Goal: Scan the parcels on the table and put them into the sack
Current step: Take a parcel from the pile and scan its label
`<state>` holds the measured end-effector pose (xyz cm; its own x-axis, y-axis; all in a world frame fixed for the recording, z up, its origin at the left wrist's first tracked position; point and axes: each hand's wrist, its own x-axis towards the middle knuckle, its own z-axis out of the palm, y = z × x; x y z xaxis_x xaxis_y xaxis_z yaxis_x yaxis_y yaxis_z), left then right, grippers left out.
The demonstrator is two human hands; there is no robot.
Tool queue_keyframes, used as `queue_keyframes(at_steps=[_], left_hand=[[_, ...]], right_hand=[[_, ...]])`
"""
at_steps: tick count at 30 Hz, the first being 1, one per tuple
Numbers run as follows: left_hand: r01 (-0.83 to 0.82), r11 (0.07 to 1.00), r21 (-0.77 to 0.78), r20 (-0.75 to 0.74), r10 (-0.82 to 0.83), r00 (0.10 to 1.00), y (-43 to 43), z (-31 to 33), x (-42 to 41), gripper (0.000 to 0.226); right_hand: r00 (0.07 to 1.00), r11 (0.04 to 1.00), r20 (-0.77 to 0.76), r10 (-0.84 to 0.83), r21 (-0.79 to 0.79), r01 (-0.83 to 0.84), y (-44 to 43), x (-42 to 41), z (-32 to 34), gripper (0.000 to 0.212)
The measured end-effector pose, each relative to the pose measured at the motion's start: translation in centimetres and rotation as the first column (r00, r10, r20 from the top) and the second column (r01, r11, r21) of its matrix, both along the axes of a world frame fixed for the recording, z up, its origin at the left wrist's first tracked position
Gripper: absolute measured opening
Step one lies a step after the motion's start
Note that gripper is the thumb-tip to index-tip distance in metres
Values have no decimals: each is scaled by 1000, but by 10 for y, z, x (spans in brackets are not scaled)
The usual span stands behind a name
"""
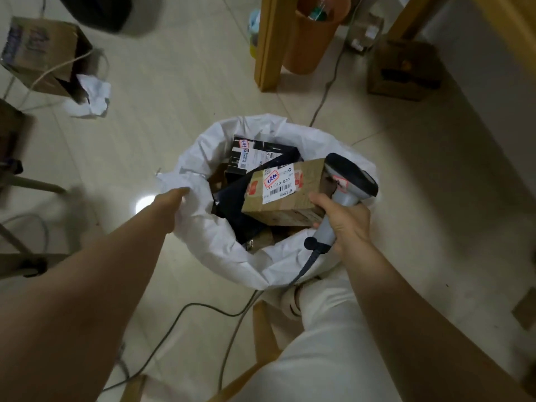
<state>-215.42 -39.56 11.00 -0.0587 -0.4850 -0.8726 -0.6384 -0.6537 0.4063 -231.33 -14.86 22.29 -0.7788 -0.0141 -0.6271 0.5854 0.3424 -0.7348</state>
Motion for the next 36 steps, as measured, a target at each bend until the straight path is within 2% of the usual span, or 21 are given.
queue_keyframes(at_steps=[3,4,6,7,8,10,12,14,15,17,18,20,22,25,27,30,31,32,34,36], left_hand=[[67,990,127,-88,-56,995,-20,8,9,82],[104,987,126,-104,-91,990,-27,15,9,77],[178,978,109,-207,-153,966,-38,44,8,47],[236,965,117,-265,-198,944,-43,56,8,42],[299,947,120,-306,-251,918,-48,68,11,48],[335,935,117,-350,-277,895,-61,74,21,77],[247,968,43,-291,-225,930,-74,69,26,85],[222,973,-65,-198,-230,953,-84,66,28,76],[248,963,-102,-173,-263,949,-86,67,28,63],[310,940,-144,-103,-326,940,-85,74,30,29],[305,940,-150,-55,-316,947,-86,75,32,20],[280,946,-164,-2,-284,959,-87,74,34,28],[263,948,-181,-21,-271,962,-87,74,32,40],[285,940,-186,-53,-300,953,-83,76,25,53],[319,927,-199,-42,-333,942,-80,78,22,55],[371,897,-240,8,-380,925,-80,78,18,45],[381,892,-244,20,-388,922,-80,78,18,43],[381,893,-240,21,-388,922,-81,77,19,44],[419,882,-214,30,-423,906,-82,74,22,44],[506,838,-204,67,-504,861,-81,72,23,40]], right_hand=[[998,1000,56,-27,16,26,-6,4,-16,32],[995,999,83,-48,18,47,-10,6,-22,33],[990,997,121,-71,-7,72,-23,15,-30,37],[990,997,125,-64,-37,69,-32,19,-33,39],[992,996,119,-40,-72,48,-43,23,-35,37],[993,992,116,38,-123,-24,-69,31,-40,36],[985,984,119,122,-141,-105,-92,40,-45,55],[972,974,116,206,-124,-192,-108,52,-49,83],[958,962,116,261,-114,-248,-113,57,-51,83],[935,941,114,337,-82,-329,-117,65,-53,65],[933,939,104,344,-64,-339,-115,65,-51,58],[944,947,78,319,-50,-316,-104,61,-47,51],[949,950,36,312,-22,-312,-88,56,-38,36],[938,941,-74,338,63,-334,-61,58,-31,34],[928,932,-110,356,105,-346,-57,62,-35,31],[934,931,-31,355,106,-350,-78,79,-56,30],[937,932,-25,348,117,-343,-88,87,-64,36],[932,928,-54,358,135,-348,-98,96,-71,50],[899,905,-150,411,186,-382,-119,109,-85,70],[860,869,-156,487,185,-459,-141,109,-91,69]])
